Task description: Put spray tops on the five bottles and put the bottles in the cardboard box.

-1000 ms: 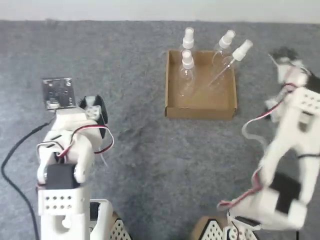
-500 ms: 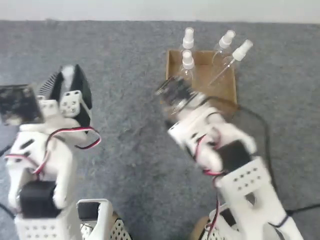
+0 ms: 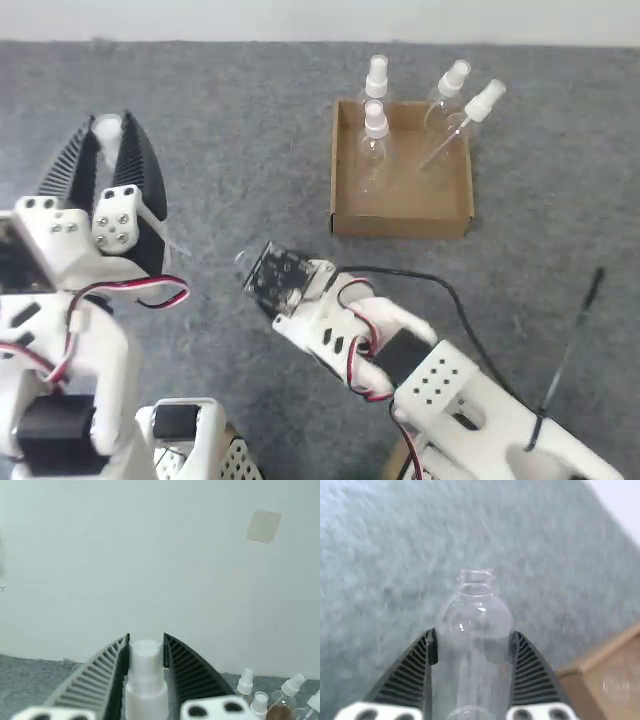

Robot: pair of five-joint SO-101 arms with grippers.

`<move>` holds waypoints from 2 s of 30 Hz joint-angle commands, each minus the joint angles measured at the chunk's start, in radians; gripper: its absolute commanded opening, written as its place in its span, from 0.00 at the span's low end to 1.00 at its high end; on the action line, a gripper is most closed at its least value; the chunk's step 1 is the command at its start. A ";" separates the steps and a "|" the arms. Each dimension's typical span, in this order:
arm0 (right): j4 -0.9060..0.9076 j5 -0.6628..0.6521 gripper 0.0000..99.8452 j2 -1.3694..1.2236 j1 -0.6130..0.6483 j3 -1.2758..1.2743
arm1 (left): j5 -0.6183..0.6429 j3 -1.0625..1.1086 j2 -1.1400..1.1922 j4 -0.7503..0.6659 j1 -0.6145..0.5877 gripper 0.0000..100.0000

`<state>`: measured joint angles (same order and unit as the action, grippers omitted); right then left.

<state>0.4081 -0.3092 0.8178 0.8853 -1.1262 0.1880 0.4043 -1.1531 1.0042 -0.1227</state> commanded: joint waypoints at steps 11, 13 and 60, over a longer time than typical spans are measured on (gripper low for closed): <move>-0.427 0.112 0.01 0.173 -0.008 -0.212 | 0.117 0.027 0.120 -0.074 0.078 0.01; -0.427 0.110 0.01 0.182 -0.013 -0.229 | 0.115 0.027 0.124 -0.074 0.121 0.01; -0.483 0.377 0.01 0.174 -0.110 -0.264 | 0.049 0.367 0.120 -0.011 0.278 0.01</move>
<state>-0.0476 0.0545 0.9636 0.8071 -1.3993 0.2539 0.7787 -1.0257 0.9705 0.1550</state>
